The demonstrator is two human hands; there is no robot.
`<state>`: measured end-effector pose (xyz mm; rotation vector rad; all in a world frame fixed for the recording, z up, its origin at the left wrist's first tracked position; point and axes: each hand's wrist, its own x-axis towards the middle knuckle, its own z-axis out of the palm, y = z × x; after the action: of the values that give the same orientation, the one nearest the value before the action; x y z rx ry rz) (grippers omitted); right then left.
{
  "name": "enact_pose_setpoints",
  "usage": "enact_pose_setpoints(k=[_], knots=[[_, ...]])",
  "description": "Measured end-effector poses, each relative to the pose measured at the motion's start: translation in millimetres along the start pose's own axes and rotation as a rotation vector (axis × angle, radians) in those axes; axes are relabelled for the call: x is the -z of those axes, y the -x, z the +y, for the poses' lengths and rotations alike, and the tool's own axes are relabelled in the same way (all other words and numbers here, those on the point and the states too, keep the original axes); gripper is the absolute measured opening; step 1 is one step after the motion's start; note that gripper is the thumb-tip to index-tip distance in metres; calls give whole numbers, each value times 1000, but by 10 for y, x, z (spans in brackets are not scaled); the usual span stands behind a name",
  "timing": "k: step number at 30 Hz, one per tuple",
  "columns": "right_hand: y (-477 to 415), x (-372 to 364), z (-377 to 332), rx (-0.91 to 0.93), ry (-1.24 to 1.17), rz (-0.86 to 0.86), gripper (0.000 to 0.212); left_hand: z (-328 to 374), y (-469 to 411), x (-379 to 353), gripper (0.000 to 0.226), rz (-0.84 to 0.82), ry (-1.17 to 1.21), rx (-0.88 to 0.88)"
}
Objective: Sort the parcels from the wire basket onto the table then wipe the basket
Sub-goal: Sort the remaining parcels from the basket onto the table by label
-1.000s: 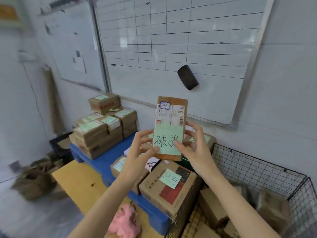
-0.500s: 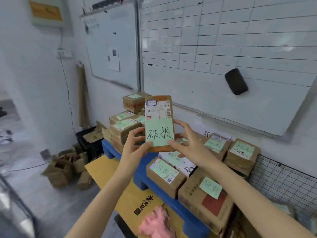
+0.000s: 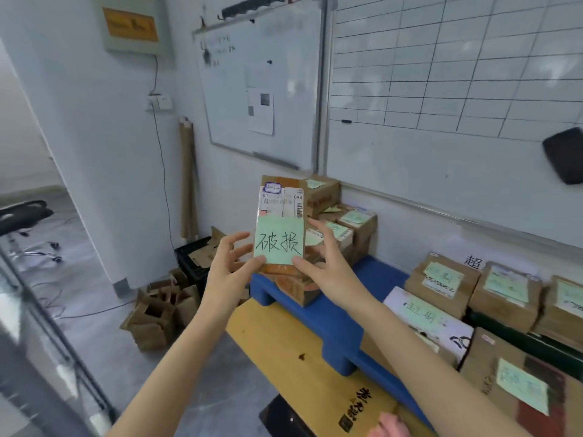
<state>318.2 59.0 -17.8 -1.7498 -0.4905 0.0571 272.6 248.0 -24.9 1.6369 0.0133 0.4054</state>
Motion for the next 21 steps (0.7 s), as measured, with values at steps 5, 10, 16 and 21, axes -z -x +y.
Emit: enact_pose_setpoints(k=[5,10,16,21], knots=[[-393,-288,49,-29,-13,-5,67,-211,-350,280,35,40,-5,-3],[-859,-408,169,-47,20,32,62,-443,-793,394,30,29,1,-4],[-1587,-472,409,-63,42,33,60,-670,-1464,462,26,4,-9,4],[-2188,-441,609,-129,39,60,60,-848,-2161,472,31,-83,-114,36]])
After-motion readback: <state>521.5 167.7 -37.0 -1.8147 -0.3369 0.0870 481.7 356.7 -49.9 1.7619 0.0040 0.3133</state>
